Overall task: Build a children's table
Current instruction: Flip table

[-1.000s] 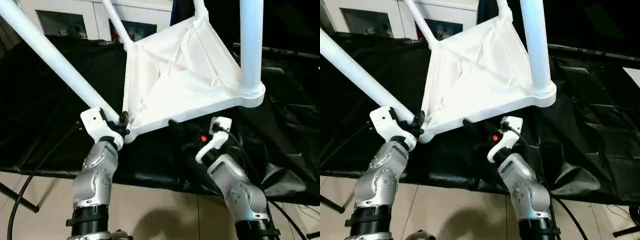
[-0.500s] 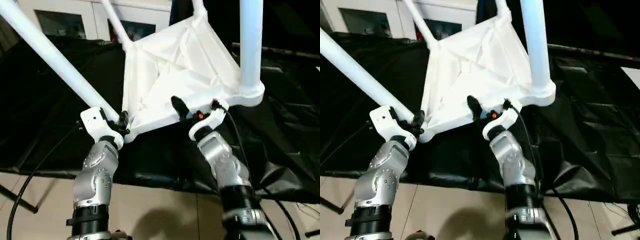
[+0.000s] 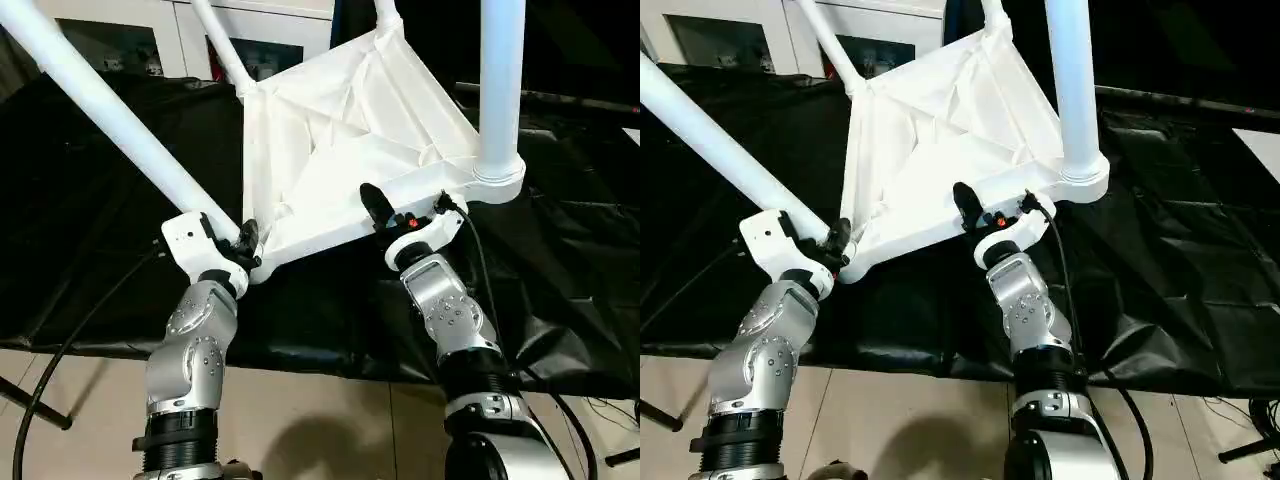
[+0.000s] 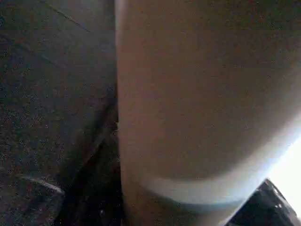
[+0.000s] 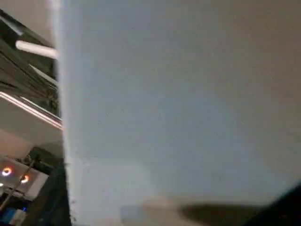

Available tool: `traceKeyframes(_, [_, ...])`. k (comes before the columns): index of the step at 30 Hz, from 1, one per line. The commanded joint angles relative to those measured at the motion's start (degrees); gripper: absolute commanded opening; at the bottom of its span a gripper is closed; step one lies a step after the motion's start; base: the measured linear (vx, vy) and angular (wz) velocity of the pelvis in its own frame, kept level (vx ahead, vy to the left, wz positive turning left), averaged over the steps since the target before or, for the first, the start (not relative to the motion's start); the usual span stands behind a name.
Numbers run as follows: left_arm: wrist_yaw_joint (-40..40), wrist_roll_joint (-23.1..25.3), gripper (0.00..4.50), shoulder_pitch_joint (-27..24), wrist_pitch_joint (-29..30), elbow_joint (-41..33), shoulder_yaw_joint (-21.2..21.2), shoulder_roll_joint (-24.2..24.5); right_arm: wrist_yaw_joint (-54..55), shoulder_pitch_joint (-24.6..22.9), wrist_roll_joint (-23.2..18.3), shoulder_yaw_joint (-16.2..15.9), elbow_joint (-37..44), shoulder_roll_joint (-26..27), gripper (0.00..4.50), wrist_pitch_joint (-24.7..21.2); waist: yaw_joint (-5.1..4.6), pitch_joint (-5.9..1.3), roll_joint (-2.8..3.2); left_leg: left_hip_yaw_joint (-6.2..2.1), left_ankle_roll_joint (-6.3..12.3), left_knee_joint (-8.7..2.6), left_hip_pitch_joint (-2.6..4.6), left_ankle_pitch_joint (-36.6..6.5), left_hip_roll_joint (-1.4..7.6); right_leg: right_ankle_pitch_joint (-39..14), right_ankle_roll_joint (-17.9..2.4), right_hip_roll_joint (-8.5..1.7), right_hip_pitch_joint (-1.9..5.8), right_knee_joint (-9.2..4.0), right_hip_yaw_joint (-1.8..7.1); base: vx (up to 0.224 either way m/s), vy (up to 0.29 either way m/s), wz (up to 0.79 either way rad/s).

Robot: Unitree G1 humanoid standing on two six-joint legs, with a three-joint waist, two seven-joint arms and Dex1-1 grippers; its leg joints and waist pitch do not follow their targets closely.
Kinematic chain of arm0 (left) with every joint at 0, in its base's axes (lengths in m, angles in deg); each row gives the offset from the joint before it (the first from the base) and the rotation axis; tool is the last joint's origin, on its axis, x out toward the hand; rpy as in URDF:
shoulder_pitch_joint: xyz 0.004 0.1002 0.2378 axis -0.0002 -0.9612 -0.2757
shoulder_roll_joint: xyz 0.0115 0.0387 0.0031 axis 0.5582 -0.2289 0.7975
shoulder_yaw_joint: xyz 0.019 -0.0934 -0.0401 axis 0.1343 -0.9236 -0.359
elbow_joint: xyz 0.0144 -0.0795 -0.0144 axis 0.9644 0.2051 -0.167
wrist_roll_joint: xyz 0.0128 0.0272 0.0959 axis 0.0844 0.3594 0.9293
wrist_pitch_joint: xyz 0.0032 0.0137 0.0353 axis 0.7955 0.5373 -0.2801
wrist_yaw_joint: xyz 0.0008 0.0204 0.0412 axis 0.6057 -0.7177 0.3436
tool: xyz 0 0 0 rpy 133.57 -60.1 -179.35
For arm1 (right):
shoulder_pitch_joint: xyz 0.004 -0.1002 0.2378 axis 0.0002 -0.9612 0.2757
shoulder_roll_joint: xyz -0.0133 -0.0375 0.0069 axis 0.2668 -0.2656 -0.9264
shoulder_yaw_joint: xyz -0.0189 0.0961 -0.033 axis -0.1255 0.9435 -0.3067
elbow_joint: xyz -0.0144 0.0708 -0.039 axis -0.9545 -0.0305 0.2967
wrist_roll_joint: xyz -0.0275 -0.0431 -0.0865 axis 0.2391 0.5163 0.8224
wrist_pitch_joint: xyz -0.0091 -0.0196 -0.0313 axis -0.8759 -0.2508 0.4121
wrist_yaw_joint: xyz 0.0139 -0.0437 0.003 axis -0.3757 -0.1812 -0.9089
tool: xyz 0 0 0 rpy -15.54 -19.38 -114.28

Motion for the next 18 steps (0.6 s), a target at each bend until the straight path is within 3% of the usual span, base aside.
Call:
traceKeyframes(1, [1.6,-4.1,2.52,-0.3,1.5,-1.9,1.0,-2.8,0.9,1.8,0.4,2.0,-1.4,0.9,2.93,1.2,0.25,-4.15,-0.11,-2.05,3.72,-3.51,0.81,-0.2,4.53,4.5,-9.8,-6.77,2.95,-3.33,4.19,0.0,0.0,0.0])
traceKeyframes(3, [2.1,-4.5,2.87,-0.5,1.9,-2.0,0.9,-2.6,1.0,1.8,0.3,2.1,-1.4,0.9,2.83,1.5,0.17,-4.18,-0.08,-2.05,3.65,-3.49,0.88,-0.1,4.56,4.9,-9.9,-6.69,2.91,-3.27,4.19,0.0,0.0,0.0])
traceKeyframes(6, [2.9,-5.3,2.98,-1.0,2.0,-2.0,0.2,-2.1,1.1,1.9,0.4,1.9,-1.1,0.8,2.54,2.1,0.36,-4.28,0.03,-1.98,3.15,-3.47,0.99,0.1,4.55,5.5,-10.7,-6.67,2.84,-3.12,4.15,0.0,0.0,0.0])
traceKeyframes(8, [3.1,-6.5,3.23,-1.3,2.4,-2.5,-0.9,-2.0,1.5,2.0,0.5,2.1,-1.2,0.6,2.43,2.5,0.29,-4.43,-0.2,-2.0,3.76,-3.31,0.89,0.9,4.55,7.6,-10.7,-6.54,2.94,-2.85,4.12,0.0,0.0,0.0])
traceKeyframes(10, [3.3,-6.4,3.33,-2.0,2.2,-3.0,-1.5,-1.0,1.9,2.5,0.6,2.7,-1.7,0.2,2.38,3.8,0.41,-4.4,0.03,-1.83,4.84,-3.17,0.67,1.7,4.36,8.9,-11.1,-6.65,2.9,-2.79,4.1,0.0,0.0,0.0])
traceKeyframes(13, [4.2,-7.5,3.66,-3.7,2.9,-4.2,-2.5,0.3,2.6,3.1,1.1,3.4,-2.1,-0.8,2.28,5.3,0.41,-4.34,0.06,-1.92,4.57,-3.27,0.86,0.8,4.61,6.9,-10.7,-6.62,2.83,-2.95,4.03,0.0,0.0,0.0])
traceKeyframes(18, [5.4,-8.9,3.76,-6.0,2.5,-5.4,-4.1,2.0,2.8,3.6,1.5,4.1,-2.1,-1.8,2.22,5.9,0.32,-4.18,0.2,-1.91,3.14,-3.47,0.96,-1.2,4.7,4.2,-10.1,-6.54,2.69,-3.21,4.07,0.0,0.0,0.0])
